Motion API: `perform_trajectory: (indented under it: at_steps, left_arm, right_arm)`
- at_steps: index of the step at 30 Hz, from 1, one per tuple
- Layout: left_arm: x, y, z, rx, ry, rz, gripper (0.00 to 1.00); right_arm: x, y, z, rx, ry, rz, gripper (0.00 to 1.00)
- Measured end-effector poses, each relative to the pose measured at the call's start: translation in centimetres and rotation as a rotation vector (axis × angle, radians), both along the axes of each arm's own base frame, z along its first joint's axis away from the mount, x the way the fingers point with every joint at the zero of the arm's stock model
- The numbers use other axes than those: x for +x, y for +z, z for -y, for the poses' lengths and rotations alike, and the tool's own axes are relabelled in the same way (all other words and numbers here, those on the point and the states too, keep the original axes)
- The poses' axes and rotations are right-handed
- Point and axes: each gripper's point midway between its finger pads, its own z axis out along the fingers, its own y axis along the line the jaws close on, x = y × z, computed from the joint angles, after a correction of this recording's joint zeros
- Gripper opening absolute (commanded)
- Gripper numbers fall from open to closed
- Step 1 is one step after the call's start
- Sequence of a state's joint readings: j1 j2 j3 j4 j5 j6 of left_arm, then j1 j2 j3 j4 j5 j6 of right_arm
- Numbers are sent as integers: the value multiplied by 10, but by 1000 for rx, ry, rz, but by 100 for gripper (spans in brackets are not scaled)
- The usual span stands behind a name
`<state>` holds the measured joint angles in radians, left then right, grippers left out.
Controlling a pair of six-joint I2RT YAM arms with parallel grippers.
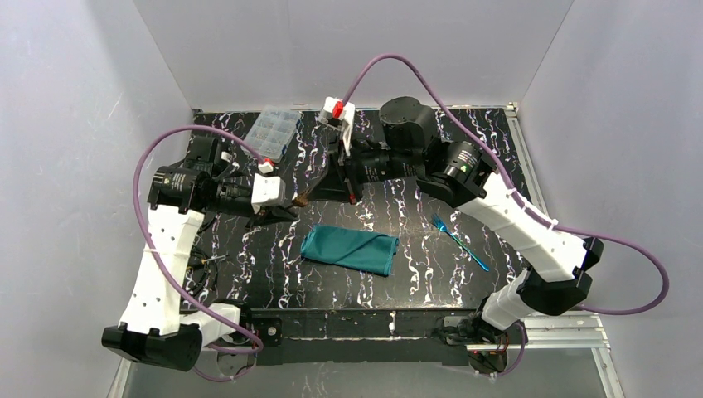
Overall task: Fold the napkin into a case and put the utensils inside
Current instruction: Pass from the right arm to the left, then pass from the left arm to the right
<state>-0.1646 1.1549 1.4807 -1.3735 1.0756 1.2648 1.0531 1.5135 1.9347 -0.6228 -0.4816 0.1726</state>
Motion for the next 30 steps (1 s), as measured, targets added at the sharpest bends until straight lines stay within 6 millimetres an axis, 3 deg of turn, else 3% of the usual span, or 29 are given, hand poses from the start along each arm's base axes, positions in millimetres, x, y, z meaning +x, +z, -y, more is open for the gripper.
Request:
perform_trajectory:
  at_steps: [1, 2, 4, 7, 8, 16, 21, 25, 28, 30]
  left_arm:
    - [-1, 0, 0, 4, -4, 13, 0]
    - [0, 1, -1, 11, -4, 31, 0]
    - [0, 0, -4, 27, -4, 57, 0]
    - [1, -6, -8, 49, 19, 74, 0]
    - [4, -9, -9, 60, 33, 86, 0]
    - [62, -31, -34, 189, 183, 494, 0]
    - [113, -25, -48, 285, 247, 860, 0]
    - [143, -22, -50, 375, 238, 1153, 0]
    - [154, -12, -48, 427, 222, 1333, 0]
    - [158, 2, -48, 446, 222, 1443, 0]
  right_arm:
    - [3, 0, 1, 0, -7, -1, 1]
    - [4, 0, 1, -1, -9, -2, 16]
    - [1, -3, 0, -3, 0, -2, 57]
    - [0, -7, 2, -10, -12, -5, 91]
    - [0, -9, 3, -12, -19, -10, 98]
    - [18, -23, 15, -46, -210, -126, 99]
    - [58, -31, 21, -37, -408, -348, 99]
    - [90, -66, 21, -26, -541, -566, 94]
    - [97, -96, 12, -59, -588, -700, 87]
    - [102, -105, 1, -62, -598, -762, 84]
